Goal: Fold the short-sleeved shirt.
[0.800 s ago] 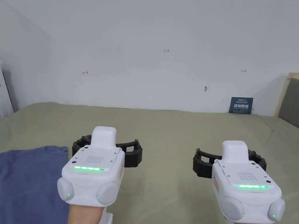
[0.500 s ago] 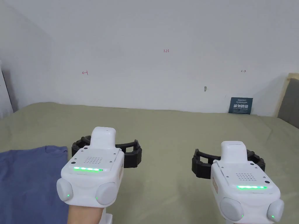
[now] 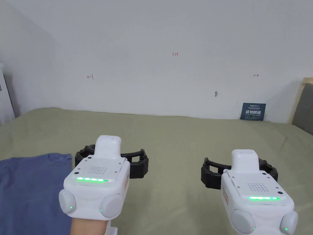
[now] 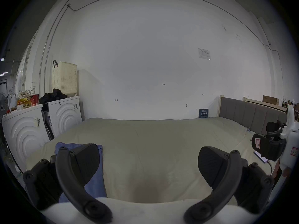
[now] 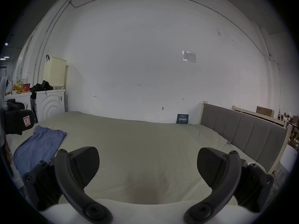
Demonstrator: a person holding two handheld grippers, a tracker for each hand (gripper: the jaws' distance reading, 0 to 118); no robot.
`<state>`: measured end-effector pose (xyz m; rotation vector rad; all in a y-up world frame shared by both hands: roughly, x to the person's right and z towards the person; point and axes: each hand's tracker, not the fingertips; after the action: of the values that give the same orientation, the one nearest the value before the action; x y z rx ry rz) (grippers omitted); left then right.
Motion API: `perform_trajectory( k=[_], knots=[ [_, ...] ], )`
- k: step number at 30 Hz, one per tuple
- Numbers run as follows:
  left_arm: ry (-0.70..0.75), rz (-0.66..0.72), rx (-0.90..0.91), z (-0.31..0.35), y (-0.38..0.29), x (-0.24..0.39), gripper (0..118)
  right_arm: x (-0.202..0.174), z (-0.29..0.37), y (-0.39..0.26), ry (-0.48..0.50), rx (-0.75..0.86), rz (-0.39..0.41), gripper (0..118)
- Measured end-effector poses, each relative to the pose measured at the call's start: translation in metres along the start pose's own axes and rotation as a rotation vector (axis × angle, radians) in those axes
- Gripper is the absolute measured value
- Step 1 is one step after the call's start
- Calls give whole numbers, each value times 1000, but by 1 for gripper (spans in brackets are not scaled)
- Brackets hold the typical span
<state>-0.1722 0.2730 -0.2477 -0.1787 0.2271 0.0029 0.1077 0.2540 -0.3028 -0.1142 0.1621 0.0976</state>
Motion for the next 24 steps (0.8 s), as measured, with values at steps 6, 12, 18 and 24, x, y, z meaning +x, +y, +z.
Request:
perform_trajectory(
  k=[6,12,18,24],
  knots=[
    [-1,5,4,0,2,-1,118,-1,1,1,2,3,1,118],
    [-3,3,9,1,3,-1,118,1,1,1,-2,3,-2,118],
    [-5,1,1,1,1,0,118,3,1,1,-6,3,-4,118],
    [-5,-3,5,2,2,2,118,4,2,0,-6,3,-6,118]
  ],
)
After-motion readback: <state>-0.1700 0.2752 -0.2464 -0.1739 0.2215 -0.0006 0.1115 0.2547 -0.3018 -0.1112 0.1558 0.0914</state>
